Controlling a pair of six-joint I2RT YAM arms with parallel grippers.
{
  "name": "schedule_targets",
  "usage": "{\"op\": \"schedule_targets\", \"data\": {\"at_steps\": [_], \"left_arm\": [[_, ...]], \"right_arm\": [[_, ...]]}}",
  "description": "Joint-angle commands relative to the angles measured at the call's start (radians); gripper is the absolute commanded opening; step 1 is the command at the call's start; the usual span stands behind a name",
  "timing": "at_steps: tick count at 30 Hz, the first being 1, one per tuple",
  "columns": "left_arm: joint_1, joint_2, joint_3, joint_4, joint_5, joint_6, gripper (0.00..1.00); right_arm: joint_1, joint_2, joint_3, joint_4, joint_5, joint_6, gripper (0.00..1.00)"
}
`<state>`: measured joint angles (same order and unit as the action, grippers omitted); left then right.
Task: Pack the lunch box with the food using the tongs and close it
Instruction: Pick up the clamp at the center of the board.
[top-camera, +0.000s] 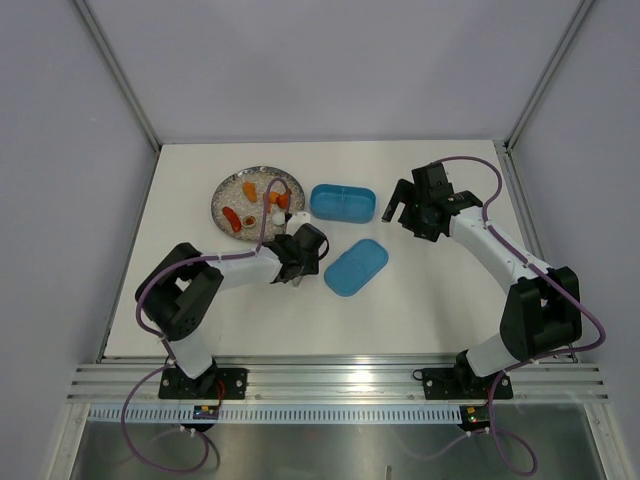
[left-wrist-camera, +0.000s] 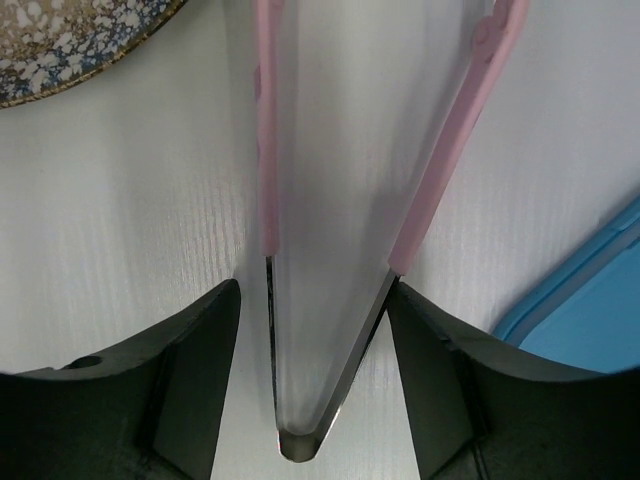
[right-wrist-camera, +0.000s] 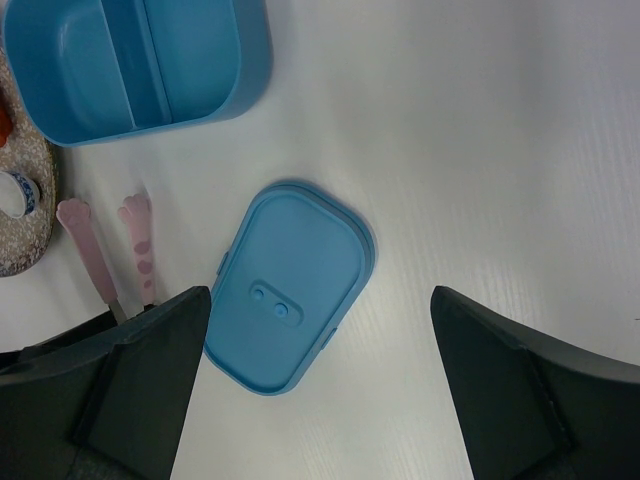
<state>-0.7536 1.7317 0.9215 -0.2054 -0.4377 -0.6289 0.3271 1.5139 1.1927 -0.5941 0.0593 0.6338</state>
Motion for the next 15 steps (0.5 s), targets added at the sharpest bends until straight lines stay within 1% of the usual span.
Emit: {"op": "schedule_targets", "data": {"at_steps": [1, 4, 7, 10, 12, 13, 15], "left_arm": [[0.0, 0.037, -0.033, -0.012, 0.011, -0.045, 0.62], [0.0, 0.014, -0.047, -0.015, 0.02, -0.049, 0.61], [-0.001, -0.018, -0.064, -0.017, 0.037, -0.051, 0.63], [-0.003, -0.04, -0.076, -0.012, 0.043, -0.048, 0.62], [-0.003, -0.043, -0.081, -0.014, 0.045, -0.046, 0.59], [-0.003, -0.044, -0.082, -0.012, 0.045, -0.046, 0.53], [-0.003, -0.046, -0.082, -0.012, 0.05, -0.046, 0.49]], "right_arm": [[0.003, -0.012, 0.012, 0.017, -0.001, 0.007, 0.99], [0.003, -0.011, 0.015, 0.019, -0.003, 0.009, 1.0], [0.003, -0.009, 0.015, 0.022, -0.006, 0.012, 1.0], [0.003, -0.008, 0.013, 0.023, -0.01, 0.015, 0.99], [0.003, -0.009, 0.015, 0.025, -0.012, 0.015, 0.99], [0.003, -0.008, 0.016, 0.024, -0.013, 0.017, 0.99], [0.003, -0.011, 0.015, 0.022, -0.012, 0.017, 1.0]]}}
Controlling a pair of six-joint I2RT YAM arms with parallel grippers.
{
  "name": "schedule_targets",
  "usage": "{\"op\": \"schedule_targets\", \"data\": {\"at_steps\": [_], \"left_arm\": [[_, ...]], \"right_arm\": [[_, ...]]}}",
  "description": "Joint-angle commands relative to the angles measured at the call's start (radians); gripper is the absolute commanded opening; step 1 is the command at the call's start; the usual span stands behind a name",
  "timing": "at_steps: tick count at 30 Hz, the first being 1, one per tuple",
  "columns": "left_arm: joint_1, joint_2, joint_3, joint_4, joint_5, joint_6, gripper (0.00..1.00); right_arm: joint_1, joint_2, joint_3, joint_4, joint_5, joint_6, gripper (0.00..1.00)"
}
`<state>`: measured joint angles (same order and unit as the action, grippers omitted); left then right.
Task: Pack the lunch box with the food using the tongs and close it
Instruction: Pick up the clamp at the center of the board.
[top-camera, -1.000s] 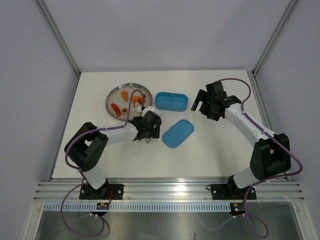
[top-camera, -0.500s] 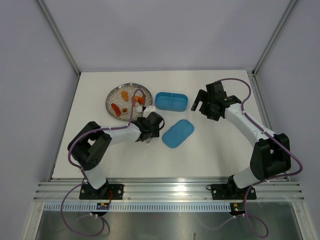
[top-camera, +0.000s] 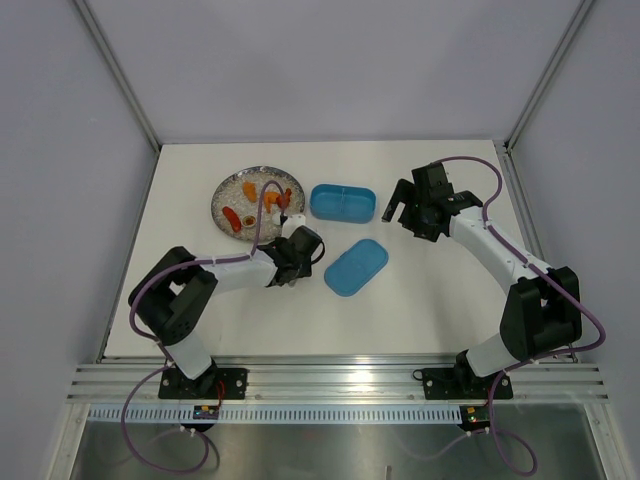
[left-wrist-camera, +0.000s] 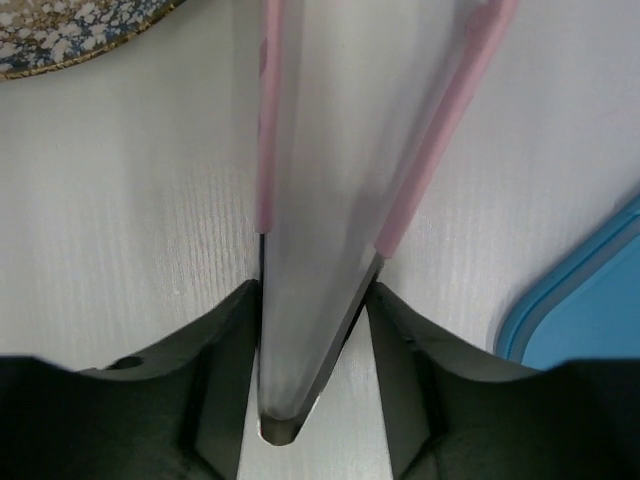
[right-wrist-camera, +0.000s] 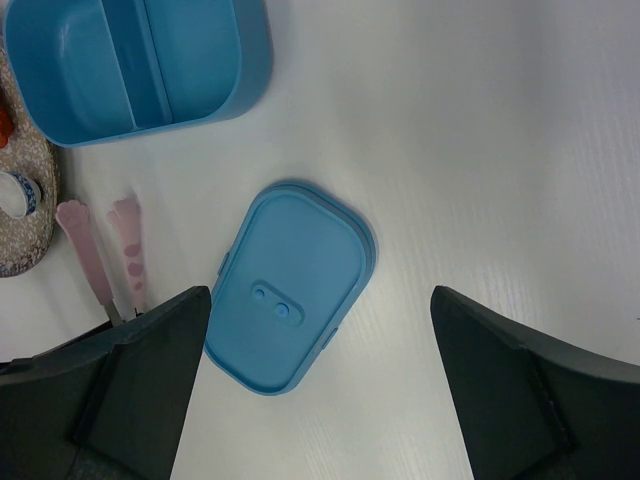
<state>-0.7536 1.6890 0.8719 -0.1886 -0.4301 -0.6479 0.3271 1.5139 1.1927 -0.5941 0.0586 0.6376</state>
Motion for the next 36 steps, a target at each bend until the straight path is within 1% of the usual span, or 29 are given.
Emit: {"op": "schedule_targets", "data": {"at_steps": [1, 4, 5, 8, 9, 12, 15, 16, 18, 19, 20, 21, 22, 23, 28, 31, 32, 34, 36], "left_arm": [[-0.004, -0.005, -0.034, -0.029, 0.039, -0.027, 0.43], [-0.006, -0.008, -0.03, -0.031, 0.027, -0.013, 0.29], [-0.004, -0.012, -0.027, -0.035, 0.016, -0.006, 0.19], [-0.004, -0.032, -0.01, -0.057, -0.007, 0.02, 0.08], [-0.004, -0.057, -0.007, -0.066, -0.012, 0.028, 0.0], [-0.004, -0.122, 0.013, -0.109, 0.004, 0.073, 0.0], [-0.003, -0.182, 0.06, -0.205, 0.054, 0.134, 0.0], [-0.004, -0.215, 0.084, -0.297, 0.057, 0.151, 0.0], [0.0, -0.241, 0.16, -0.38, 0.082, 0.181, 0.0], [0.0, -0.264, 0.186, -0.466, 0.085, 0.206, 0.0], [0.011, -0.273, 0.214, -0.501, 0.103, 0.22, 0.0], [0.02, -0.279, 0.273, -0.538, 0.117, 0.232, 0.0], [0.029, -0.285, 0.3, -0.599, 0.132, 0.257, 0.0], [0.039, -0.285, 0.327, -0.626, 0.161, 0.269, 0.0], [0.111, -0.261, 0.488, -0.768, 0.205, 0.323, 0.0], [0.172, -0.226, 0.533, -0.801, 0.258, 0.344, 0.0], [0.2, -0.213, 0.565, -0.808, 0.261, 0.346, 0.0], [0.221, -0.166, 0.604, -0.837, 0.26, 0.353, 0.01], [0.246, -0.115, 0.663, -0.853, 0.232, 0.363, 0.03]], "right_arm": [[0.004, -0.011, 0.013, 0.023, -0.009, 0.011, 0.99], [0.003, -0.011, 0.015, 0.022, -0.009, 0.011, 0.99], [0.003, -0.011, 0.015, 0.022, -0.011, 0.01, 0.99], [0.003, -0.008, 0.021, 0.019, -0.011, 0.008, 0.99], [0.003, -0.009, 0.022, 0.017, -0.009, 0.007, 0.99], [0.004, -0.014, 0.025, 0.014, -0.006, 0.005, 1.0], [0.003, -0.021, 0.024, 0.011, -0.002, 0.001, 0.99], [0.004, -0.021, 0.024, 0.01, 0.001, -0.001, 1.0], [0.003, -0.03, 0.021, 0.007, 0.004, -0.001, 1.0], [0.003, -0.034, 0.018, 0.008, 0.006, -0.001, 0.99], [0.003, -0.038, 0.015, 0.01, 0.006, 0.0, 0.99], [0.003, -0.04, 0.015, 0.011, 0.006, 0.0, 0.99], [0.003, -0.04, 0.013, 0.011, 0.001, 0.004, 0.99], [0.004, -0.041, 0.013, 0.014, 0.001, 0.005, 0.99], [0.003, -0.05, 0.016, 0.013, 0.0, 0.002, 0.99], [0.003, -0.061, 0.013, 0.01, 0.009, -0.001, 0.99], [0.003, -0.064, 0.012, 0.008, 0.01, -0.001, 0.99], [0.003, -0.066, 0.008, 0.008, 0.01, -0.003, 1.0], [0.004, -0.067, 0.005, 0.008, 0.007, -0.003, 0.99]]}}
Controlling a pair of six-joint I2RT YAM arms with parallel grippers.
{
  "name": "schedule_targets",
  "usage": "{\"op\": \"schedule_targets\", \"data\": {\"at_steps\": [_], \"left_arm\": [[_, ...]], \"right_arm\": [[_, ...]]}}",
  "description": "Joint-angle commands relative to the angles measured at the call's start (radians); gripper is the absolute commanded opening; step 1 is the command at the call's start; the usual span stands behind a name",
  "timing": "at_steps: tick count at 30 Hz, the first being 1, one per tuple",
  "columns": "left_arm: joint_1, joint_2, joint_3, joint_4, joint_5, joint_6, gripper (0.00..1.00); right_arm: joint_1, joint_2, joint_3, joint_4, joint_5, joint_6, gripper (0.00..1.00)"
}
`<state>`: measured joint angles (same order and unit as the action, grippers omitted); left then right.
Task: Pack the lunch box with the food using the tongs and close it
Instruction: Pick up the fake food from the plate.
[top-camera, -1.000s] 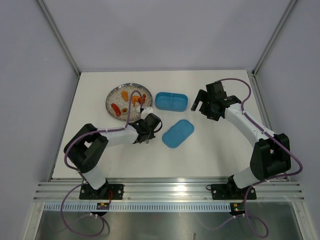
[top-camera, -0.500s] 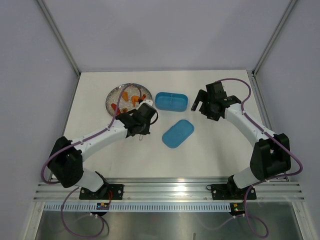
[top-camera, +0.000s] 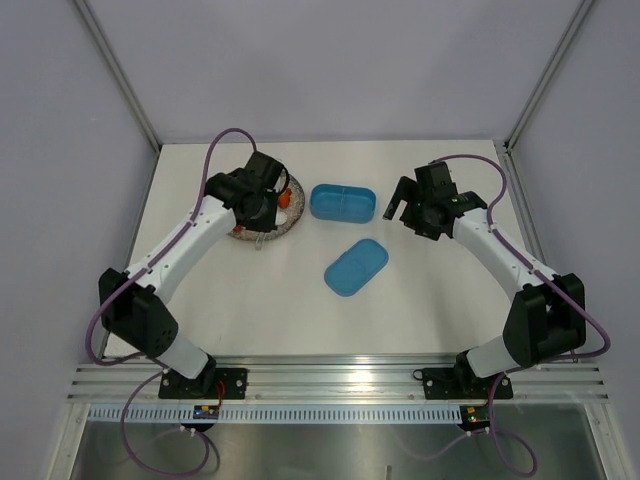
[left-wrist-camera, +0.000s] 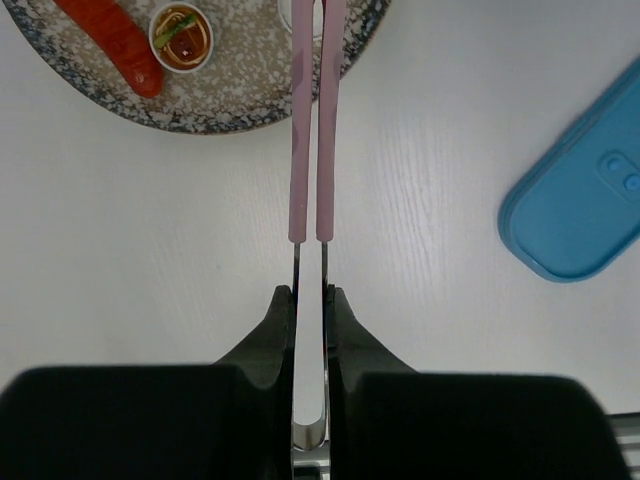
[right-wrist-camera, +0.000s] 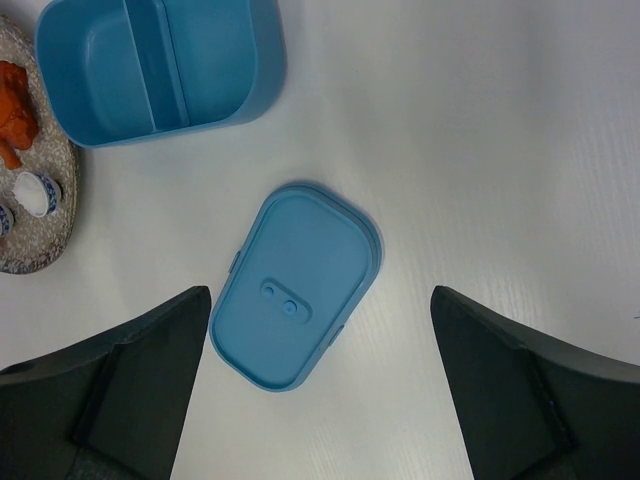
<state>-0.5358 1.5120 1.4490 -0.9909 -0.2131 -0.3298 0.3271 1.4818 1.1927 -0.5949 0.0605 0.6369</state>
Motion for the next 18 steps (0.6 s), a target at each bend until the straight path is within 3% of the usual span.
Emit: {"op": "schedule_targets", "data": {"at_steps": [1, 7, 18], "left_arm": [[0.037, 0.08, 0.111, -0.072, 0.006, 0.044, 0.03], [0.089, 0.2, 0.212, -0.112, -0.002, 0.06, 0.08], [0.149, 0.267, 0.153, -0.049, 0.04, 0.049, 0.09]], "right_arm": [[0.003, -0.035, 0.005, 0.009, 0.005, -0.003, 1.0], [0.003, -0.038, 0.008, 0.007, 0.004, -0.005, 0.99], [0.003, -0.031, 0.002, 0.014, -0.002, -0.003, 1.0]]}}
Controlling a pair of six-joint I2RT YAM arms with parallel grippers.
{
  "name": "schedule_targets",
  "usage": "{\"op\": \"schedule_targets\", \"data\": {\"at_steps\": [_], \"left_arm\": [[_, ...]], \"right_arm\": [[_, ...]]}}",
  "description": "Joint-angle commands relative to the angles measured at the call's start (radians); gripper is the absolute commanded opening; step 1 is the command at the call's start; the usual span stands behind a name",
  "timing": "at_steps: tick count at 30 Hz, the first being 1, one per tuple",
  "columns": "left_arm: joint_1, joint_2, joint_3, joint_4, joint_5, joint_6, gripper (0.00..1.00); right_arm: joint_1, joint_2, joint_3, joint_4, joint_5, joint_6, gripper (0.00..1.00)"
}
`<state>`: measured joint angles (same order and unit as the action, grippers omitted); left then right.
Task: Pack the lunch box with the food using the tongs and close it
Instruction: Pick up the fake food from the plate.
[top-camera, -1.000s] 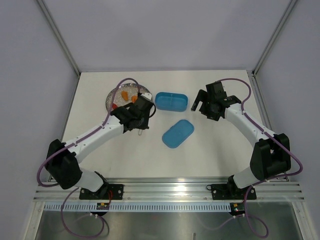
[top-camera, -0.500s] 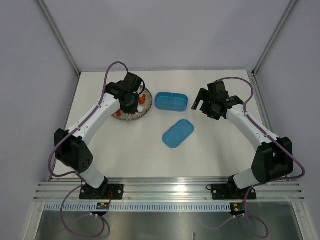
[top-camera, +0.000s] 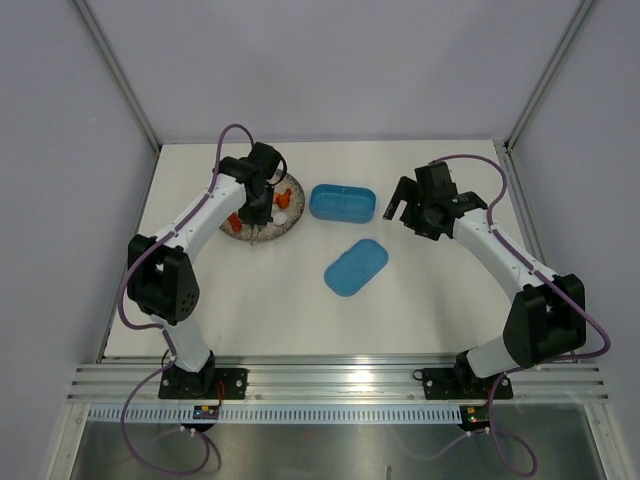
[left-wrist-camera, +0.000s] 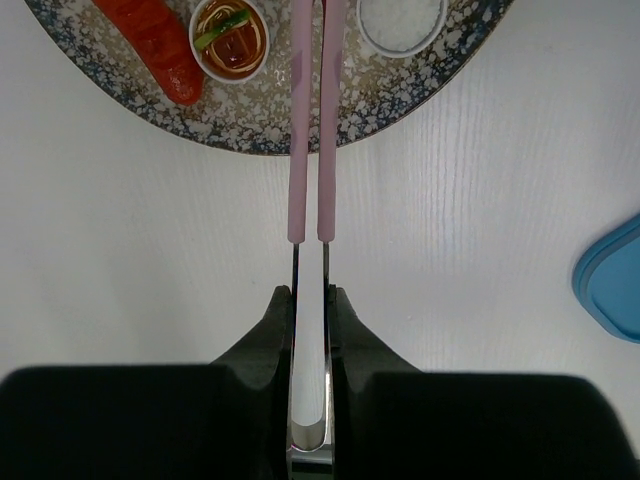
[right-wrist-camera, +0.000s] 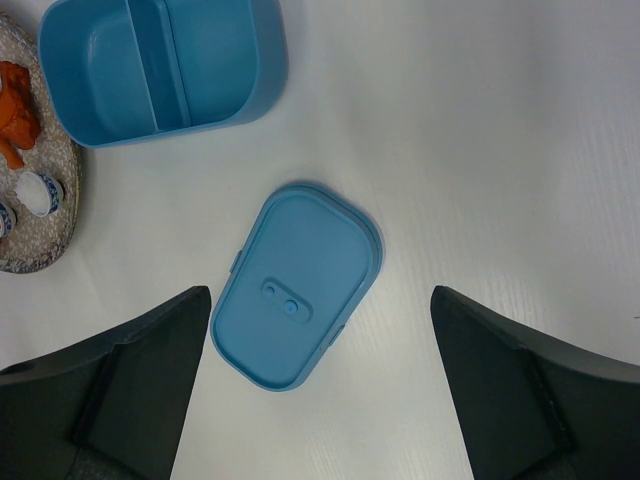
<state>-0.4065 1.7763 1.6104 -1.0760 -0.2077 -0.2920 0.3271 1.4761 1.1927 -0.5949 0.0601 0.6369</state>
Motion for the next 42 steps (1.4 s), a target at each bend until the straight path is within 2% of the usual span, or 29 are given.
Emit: {"op": "schedule_targets", "data": {"at_steps": [1, 15, 25, 42], "left_arm": [[0.024, 0.008, -0.013, 0.04, 0.042, 0.011, 0.1], [0.049, 0.078, -0.053, 0.073, 0.108, 0.013, 0.15], [0.052, 0.064, -0.084, 0.083, 0.087, -0.004, 0.24], [0.051, 0.052, -0.078, 0.083, 0.1, -0.007, 0.27]], "right_arm": [[0.003, -0.025, 0.002, 0.014, -0.002, -0.003, 0.99], [0.003, -0.016, -0.001, 0.02, -0.006, 0.003, 0.99], [0.003, -0.011, -0.001, 0.021, -0.011, 0.004, 0.99], [0.004, -0.002, 0.007, 0.023, -0.017, 0.006, 1.0]]}}
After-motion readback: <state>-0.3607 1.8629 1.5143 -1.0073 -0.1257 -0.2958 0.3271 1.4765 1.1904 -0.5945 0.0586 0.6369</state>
